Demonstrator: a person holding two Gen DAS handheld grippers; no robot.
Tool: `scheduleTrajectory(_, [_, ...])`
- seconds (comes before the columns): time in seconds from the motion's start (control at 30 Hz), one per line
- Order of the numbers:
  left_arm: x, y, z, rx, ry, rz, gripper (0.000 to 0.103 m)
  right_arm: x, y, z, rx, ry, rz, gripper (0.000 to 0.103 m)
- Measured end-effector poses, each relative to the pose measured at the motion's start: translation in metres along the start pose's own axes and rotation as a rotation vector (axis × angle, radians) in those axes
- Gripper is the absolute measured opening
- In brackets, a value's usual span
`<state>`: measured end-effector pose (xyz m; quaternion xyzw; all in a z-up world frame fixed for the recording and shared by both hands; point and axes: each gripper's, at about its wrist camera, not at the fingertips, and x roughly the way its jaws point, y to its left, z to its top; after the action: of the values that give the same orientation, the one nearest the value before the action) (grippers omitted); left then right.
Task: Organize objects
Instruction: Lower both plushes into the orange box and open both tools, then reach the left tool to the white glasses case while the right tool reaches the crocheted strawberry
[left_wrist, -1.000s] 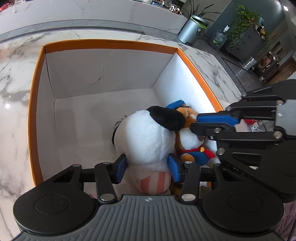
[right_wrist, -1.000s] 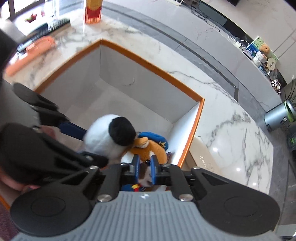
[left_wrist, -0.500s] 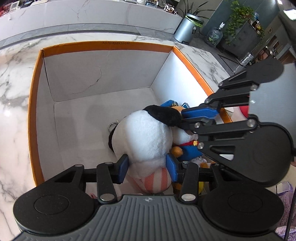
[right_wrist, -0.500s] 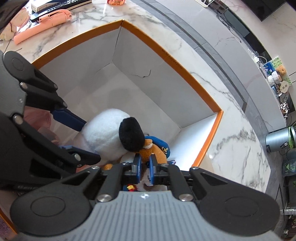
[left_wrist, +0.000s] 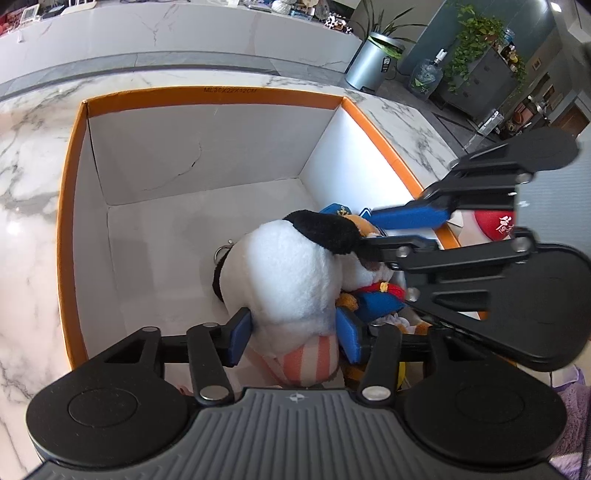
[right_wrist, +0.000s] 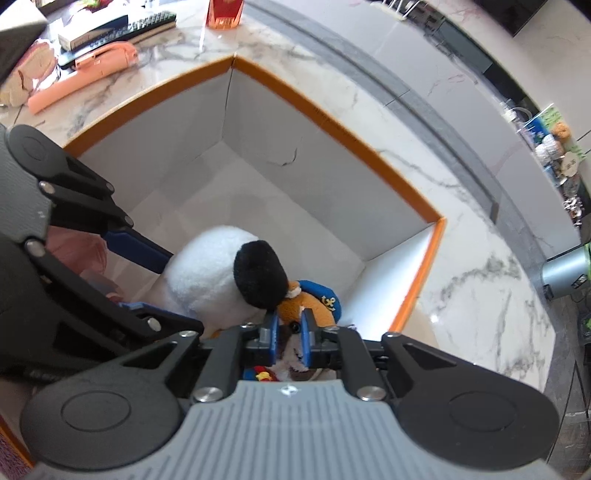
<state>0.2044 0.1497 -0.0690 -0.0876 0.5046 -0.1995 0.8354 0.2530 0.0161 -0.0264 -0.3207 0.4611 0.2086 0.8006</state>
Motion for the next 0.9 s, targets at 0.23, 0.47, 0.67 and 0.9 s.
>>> scheduleTrajectory(0.23, [-0.010,-0.004,-0.001,-0.017,-0.045,-0.015,0.068,-0.026,-0.006,-0.014,0.024,-0.028,-0.039,0.024])
scheduleTrajectory(0.47, [-0.029,-0.009,0.001,-0.067,-0.124,-0.042,0.068,-0.062,-0.016,-0.044,0.147,-0.110,-0.047,0.041])
scheduleTrajectory(0.67, [-0.045,-0.026,-0.001,-0.070,-0.180,-0.006,0.068,-0.090,-0.033,-0.084,0.261,-0.175,-0.103,0.060])
scheduleTrajectory(0.9, [-0.055,-0.092,0.010,0.126,-0.224,-0.014,0.068,-0.095,-0.066,-0.146,0.411,-0.212,-0.105,0.065])
